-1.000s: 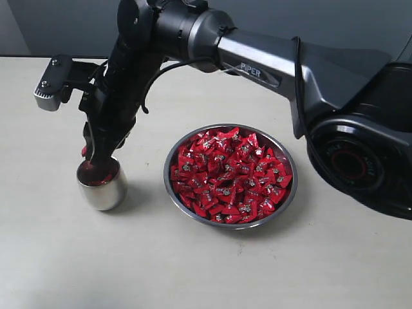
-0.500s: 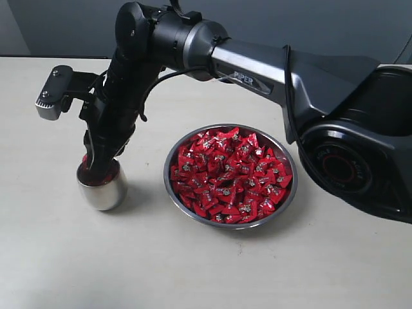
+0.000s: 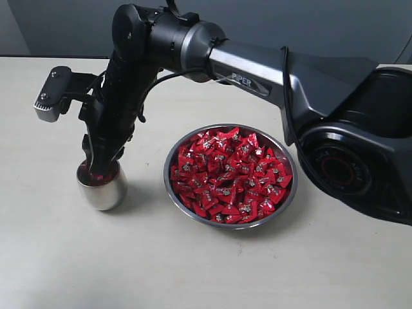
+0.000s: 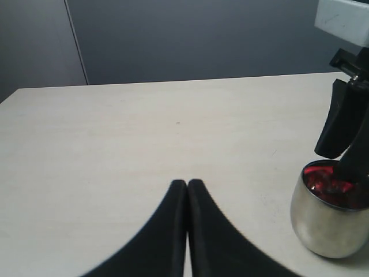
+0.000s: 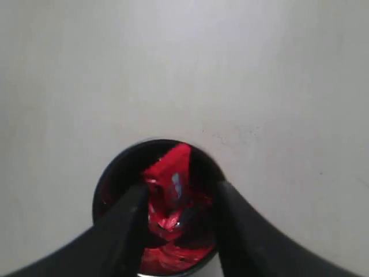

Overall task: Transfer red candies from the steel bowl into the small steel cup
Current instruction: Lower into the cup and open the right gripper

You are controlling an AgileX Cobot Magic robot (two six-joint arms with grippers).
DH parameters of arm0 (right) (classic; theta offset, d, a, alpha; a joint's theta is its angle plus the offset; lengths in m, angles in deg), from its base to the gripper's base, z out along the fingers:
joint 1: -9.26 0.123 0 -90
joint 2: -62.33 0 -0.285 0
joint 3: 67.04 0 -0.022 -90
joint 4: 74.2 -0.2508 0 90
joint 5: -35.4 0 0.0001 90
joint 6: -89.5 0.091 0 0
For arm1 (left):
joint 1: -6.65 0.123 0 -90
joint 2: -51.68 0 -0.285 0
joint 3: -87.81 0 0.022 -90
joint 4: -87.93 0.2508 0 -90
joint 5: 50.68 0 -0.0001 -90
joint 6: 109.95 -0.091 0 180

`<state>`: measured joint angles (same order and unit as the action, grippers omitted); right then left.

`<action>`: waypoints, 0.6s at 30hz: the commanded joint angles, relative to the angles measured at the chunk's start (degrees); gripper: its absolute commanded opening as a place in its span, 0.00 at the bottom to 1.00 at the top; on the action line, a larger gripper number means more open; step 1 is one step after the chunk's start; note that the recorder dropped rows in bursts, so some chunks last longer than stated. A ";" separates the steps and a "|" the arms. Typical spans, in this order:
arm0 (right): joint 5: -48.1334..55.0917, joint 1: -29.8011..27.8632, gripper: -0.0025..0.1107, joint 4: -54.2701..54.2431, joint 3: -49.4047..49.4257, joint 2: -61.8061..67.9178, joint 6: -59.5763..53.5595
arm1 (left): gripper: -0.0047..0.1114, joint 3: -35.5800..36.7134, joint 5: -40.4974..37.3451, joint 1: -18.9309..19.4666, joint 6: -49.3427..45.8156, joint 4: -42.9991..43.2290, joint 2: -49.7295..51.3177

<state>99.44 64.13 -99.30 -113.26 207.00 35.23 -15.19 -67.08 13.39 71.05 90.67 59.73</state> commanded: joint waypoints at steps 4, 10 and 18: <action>0.07 0.00 0.42 1.34 -0.45 -0.20 0.51 | 0.04 0.22 0.11 0.03 0.11 -0.16 -0.26; 0.18 0.00 0.42 2.30 -0.45 -0.20 2.34 | 0.04 0.22 0.11 0.03 0.11 -0.16 -0.26; 3.59 0.00 0.20 5.59 -0.45 -0.57 5.66 | 0.04 0.22 0.11 0.03 0.11 -0.16 -0.26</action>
<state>101.46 64.13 -95.09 -113.26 207.00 40.21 -15.19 -67.08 13.39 71.05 90.67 59.73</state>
